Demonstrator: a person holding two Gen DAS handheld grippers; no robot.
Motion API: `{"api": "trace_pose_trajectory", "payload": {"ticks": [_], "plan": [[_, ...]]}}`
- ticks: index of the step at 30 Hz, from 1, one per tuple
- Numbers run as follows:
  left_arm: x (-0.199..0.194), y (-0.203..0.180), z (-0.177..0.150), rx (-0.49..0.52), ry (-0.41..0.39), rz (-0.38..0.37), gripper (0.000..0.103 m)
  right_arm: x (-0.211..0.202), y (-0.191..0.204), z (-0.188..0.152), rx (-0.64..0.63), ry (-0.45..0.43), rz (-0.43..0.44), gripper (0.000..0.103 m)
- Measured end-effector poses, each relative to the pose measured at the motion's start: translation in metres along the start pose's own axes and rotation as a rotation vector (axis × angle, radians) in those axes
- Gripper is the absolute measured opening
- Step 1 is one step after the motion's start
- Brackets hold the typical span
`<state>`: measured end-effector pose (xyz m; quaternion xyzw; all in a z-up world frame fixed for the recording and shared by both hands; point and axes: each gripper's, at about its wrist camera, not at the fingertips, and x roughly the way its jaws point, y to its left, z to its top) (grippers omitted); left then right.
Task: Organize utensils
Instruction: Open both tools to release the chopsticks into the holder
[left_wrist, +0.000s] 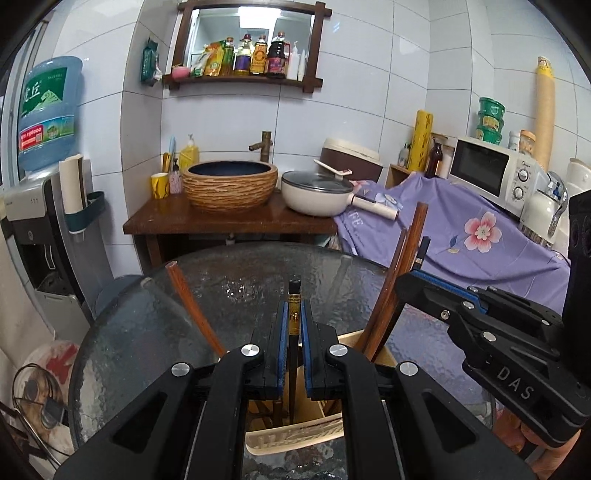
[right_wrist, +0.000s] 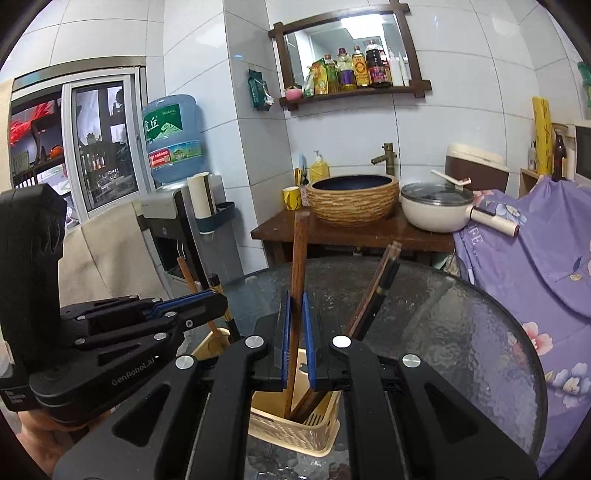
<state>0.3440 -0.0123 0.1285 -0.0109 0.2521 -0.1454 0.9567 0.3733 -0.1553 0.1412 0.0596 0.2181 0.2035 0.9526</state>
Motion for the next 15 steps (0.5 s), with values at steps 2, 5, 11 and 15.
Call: {"api": "trace_pose_trajectory", "payload": {"ticks": [2, 5, 11, 15], "plan": [[-0.001, -0.002, -0.002, 0.023, -0.013, 0.019, 0.007, 0.003, -0.003, -0.003, 0.013, 0.013, 0.009, 0.008], [-0.005, -0.004, -0.003, 0.038, -0.019, 0.0, 0.014, 0.002, -0.008, -0.005, 0.034, 0.007, -0.009, 0.01], [-0.045, -0.008, -0.01, 0.037, -0.174, 0.072, 0.087, -0.032, -0.011, -0.003, 0.046, -0.088, -0.027, 0.057], [-0.08, -0.01, -0.031, 0.055, -0.255, 0.094, 0.096, -0.071, -0.002, -0.017, 0.009, -0.149, -0.064, 0.09]]}}
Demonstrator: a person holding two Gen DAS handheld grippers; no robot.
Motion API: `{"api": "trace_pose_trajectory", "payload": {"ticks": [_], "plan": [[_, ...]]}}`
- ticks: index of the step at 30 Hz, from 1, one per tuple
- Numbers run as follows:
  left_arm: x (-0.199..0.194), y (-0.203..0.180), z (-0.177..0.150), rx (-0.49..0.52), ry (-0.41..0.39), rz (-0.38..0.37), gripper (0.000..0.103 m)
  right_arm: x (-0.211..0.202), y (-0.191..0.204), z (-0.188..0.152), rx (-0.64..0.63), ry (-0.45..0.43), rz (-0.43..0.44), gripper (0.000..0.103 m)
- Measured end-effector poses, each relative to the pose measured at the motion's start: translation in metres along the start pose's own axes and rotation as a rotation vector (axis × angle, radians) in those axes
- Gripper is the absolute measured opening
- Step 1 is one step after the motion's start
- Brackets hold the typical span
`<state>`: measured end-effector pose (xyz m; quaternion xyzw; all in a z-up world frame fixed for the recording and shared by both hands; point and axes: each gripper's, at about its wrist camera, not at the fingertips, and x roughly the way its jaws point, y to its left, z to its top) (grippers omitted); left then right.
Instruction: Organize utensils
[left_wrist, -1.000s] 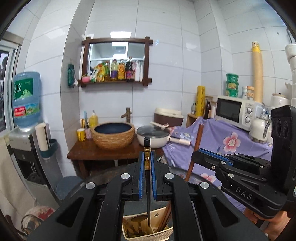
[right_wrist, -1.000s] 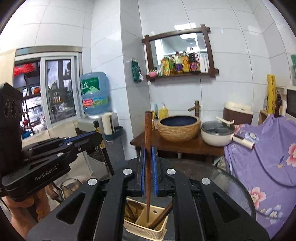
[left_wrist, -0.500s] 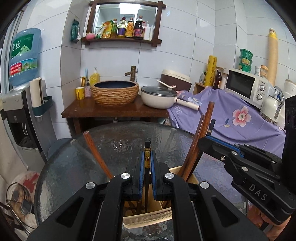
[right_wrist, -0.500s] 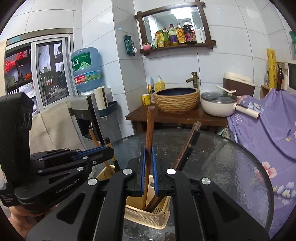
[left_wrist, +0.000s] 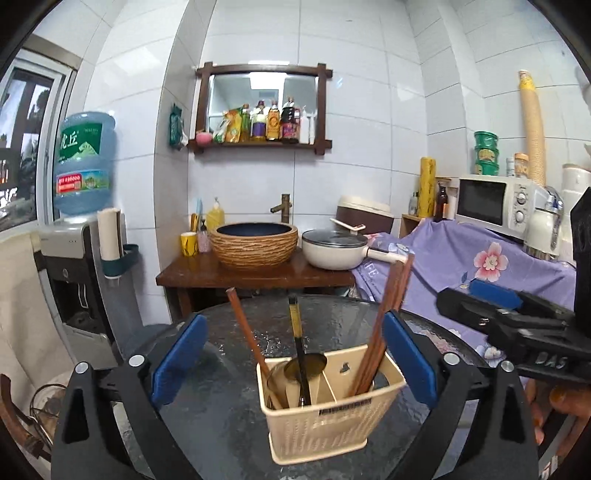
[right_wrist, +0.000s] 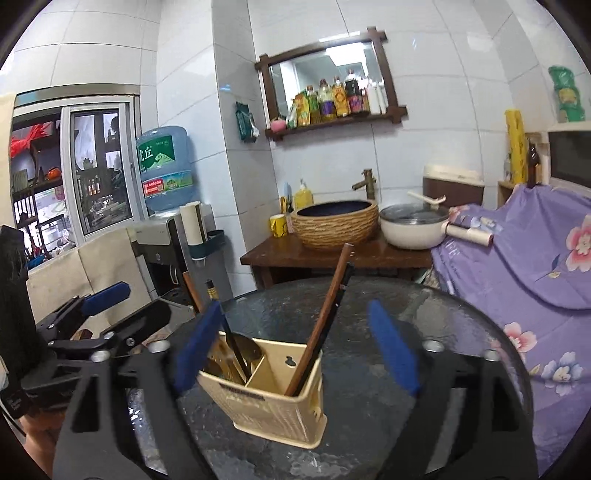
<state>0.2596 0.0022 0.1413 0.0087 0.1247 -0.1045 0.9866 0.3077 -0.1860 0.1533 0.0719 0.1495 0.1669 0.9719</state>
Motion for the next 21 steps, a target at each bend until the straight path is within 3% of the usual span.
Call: {"api": "trace_pose_trajectory", "payload": {"ticks": [3, 6, 14, 21], "plan": [[-0.03, 0.002, -0.018, 0.029, -0.04, 0.041, 0.096, -0.039, 0.007, -0.021, -0.081, -0.061, -0.076, 0.097], [-0.06, 0.01, -0.043, 0.012, -0.062, 0.103, 0.096, -0.065, 0.007, -0.045, -0.113, -0.073, -0.106, 0.097], [-0.126, 0.01, -0.108, -0.083, -0.043, 0.154, 0.096, -0.125, 0.02, -0.125, -0.147, -0.084, -0.117, 0.097], [-0.154, -0.005, -0.153, -0.104, 0.006, 0.16, 0.096, -0.161, 0.049, -0.177, -0.179, -0.091, -0.106, 0.097]]}}
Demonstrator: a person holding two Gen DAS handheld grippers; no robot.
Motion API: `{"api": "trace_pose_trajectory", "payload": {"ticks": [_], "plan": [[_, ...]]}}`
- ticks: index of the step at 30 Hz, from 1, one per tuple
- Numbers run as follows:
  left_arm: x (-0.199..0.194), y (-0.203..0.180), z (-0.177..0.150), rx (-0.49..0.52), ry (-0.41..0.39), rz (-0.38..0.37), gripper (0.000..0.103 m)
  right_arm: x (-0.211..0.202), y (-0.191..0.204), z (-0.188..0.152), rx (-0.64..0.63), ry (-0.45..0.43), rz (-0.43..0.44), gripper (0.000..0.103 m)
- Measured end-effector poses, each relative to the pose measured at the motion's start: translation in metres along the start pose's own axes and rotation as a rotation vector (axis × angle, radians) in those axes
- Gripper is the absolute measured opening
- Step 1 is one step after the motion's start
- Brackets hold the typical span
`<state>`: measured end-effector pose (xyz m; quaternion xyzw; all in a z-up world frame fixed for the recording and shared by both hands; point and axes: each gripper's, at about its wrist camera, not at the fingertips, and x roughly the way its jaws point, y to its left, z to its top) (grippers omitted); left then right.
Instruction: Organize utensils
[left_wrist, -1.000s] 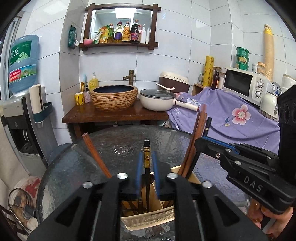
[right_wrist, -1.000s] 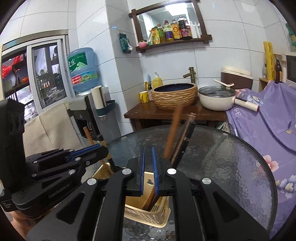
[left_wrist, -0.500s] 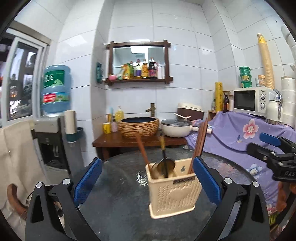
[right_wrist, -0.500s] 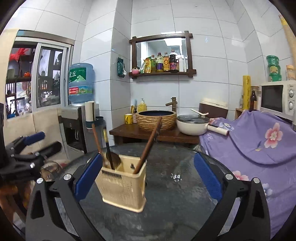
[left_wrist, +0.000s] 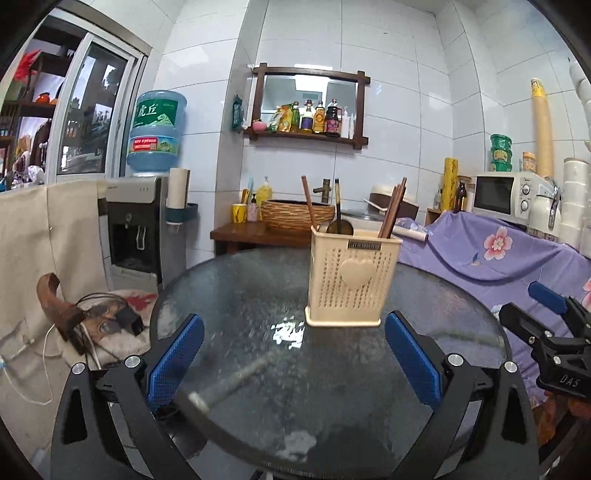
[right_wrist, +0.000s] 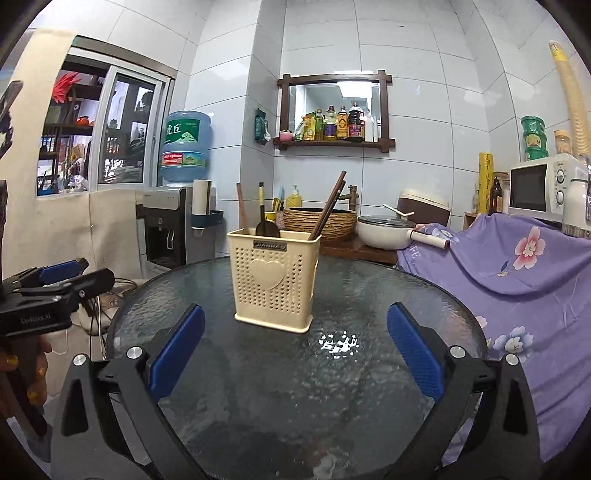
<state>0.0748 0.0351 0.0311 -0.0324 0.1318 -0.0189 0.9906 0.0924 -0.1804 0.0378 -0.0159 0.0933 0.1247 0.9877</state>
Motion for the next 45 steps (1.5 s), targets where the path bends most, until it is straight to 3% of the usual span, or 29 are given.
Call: {"api": "trace_pose_trajectory", "payload": {"ticks": [9, 15, 45], "plan": [[-0.024, 0.013, -0.018, -0.063, -0.009, -0.011, 0.096, -0.035, 0.013, -0.013, -0.009, -0.033, -0.016, 0.097], [-0.029, 0.0, -0.021, 0.004, -0.031, 0.007, 0.096, -0.046, 0.012, -0.014, -0.015, -0.036, -0.034, 0.097], [-0.032, -0.004, -0.02, 0.02, -0.033, -0.024, 0.096, -0.034, 0.002, -0.011, 0.026, -0.006, -0.024, 0.097]]}}
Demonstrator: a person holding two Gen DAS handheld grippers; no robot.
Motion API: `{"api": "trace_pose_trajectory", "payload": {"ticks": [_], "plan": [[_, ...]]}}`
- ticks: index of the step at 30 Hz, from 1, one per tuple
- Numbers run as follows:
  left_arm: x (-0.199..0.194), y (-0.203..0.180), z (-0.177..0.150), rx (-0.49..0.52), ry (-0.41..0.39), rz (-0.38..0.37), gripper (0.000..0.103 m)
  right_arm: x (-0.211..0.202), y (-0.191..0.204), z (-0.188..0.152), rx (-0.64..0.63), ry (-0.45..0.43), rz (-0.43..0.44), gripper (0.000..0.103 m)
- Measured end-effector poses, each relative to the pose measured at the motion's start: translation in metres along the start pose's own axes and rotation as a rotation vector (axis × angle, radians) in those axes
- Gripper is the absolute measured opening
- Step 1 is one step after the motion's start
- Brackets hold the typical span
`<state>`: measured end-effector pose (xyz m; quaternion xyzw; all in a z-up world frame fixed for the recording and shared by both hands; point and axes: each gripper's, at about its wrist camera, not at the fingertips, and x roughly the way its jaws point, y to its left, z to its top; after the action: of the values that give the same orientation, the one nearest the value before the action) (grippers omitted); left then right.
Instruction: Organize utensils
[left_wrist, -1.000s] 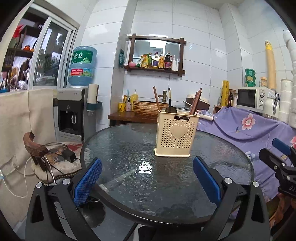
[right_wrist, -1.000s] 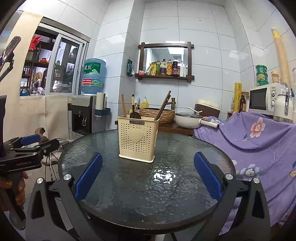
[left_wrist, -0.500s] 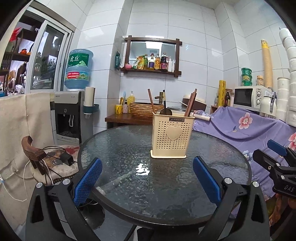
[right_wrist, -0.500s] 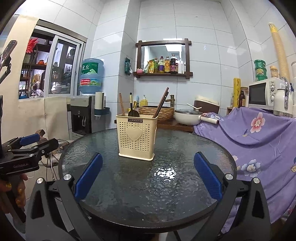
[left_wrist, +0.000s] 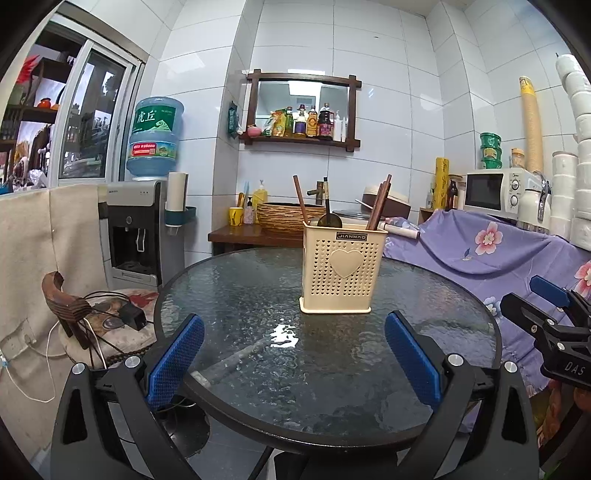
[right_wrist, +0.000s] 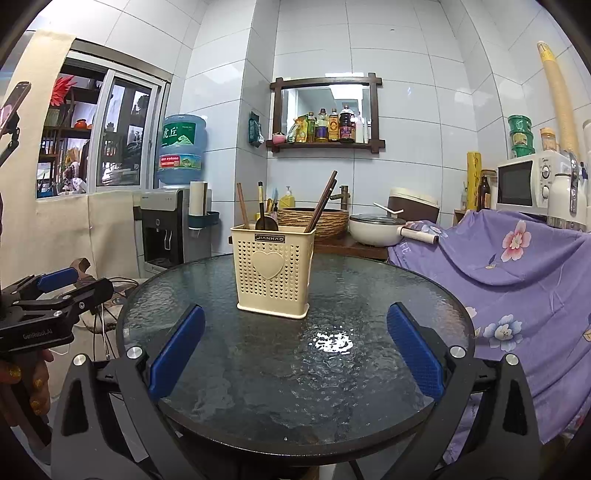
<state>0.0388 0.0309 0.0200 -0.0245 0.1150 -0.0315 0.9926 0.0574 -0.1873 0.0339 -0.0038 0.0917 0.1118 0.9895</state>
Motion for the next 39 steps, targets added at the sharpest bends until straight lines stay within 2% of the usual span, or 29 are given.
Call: {"api": "trace_pose_trajectory", "payload": {"ticks": [25, 28, 39], "plan": [[-0.0009, 0.0032, 0.0033, 0.023, 0.006, -0.029, 0.096, -0.0002, 0.0022, 0.0009, 0.002, 0.004, 0.001, 0.097], [0.0022, 0.0036, 0.0034, 0.015, 0.025, -0.047, 0.096, 0.0003, 0.0021, 0.0001, -0.001, 0.007, 0.001, 0.097], [0.0017, 0.0006, 0.0044, 0.025, 0.022, -0.034, 0.096, 0.0006, 0.0019, -0.0004, -0.001, 0.009, 0.003, 0.097]]}}
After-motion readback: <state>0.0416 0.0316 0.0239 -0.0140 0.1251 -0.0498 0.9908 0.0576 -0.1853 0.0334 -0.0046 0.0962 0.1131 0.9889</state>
